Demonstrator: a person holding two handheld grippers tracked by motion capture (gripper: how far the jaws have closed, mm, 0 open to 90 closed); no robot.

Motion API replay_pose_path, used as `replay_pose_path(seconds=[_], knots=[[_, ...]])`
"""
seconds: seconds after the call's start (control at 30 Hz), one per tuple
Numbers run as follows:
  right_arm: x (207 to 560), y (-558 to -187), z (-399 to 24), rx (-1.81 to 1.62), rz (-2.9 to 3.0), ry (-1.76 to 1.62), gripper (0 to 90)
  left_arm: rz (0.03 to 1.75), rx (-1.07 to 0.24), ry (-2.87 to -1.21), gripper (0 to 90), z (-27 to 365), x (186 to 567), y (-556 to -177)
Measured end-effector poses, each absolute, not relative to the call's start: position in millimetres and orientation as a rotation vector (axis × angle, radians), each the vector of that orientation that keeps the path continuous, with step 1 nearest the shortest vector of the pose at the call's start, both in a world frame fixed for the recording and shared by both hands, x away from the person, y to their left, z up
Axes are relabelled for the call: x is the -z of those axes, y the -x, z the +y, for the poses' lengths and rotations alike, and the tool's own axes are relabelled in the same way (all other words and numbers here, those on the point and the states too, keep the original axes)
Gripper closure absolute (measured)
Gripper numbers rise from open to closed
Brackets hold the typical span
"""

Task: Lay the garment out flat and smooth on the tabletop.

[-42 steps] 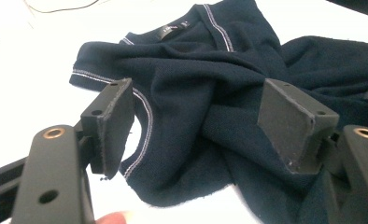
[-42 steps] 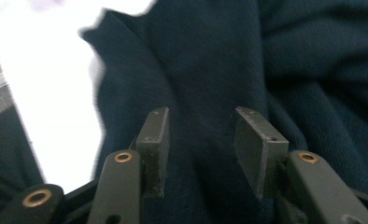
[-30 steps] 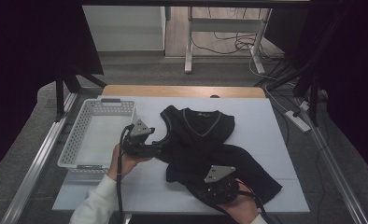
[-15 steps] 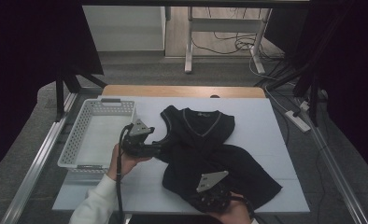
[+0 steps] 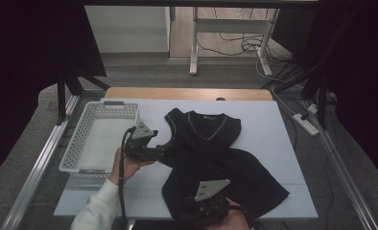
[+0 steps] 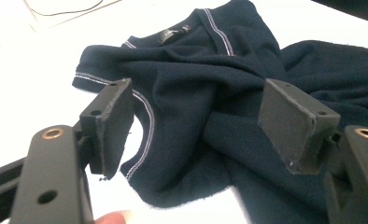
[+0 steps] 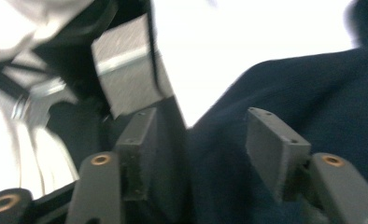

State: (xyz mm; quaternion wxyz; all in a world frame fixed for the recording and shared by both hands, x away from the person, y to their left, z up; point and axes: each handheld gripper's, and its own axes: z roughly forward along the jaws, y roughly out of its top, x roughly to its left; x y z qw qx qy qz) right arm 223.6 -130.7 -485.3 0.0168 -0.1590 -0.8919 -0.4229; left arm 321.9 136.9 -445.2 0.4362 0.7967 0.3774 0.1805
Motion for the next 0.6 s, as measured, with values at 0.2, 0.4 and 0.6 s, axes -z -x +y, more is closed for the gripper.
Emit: replay_pose_path(seconds=[0.2, 0.4, 0.6], knots=[[479, -247, -175, 1.332, -2.865, 0.704, 37.5, 0.937, -0.452, -1.983, 27.1, 136, 445, -321], [490, -266, -213, 1.232, -2.947, 0.896, 36.3, 0.939, -0.452, -1.982, 27.1, 137, 445, -322], [496, -279, -248, 1.157, -3.026, 1.074, 36.1, 0.936, -0.455, -1.982, 27.0, 137, 445, -321]])
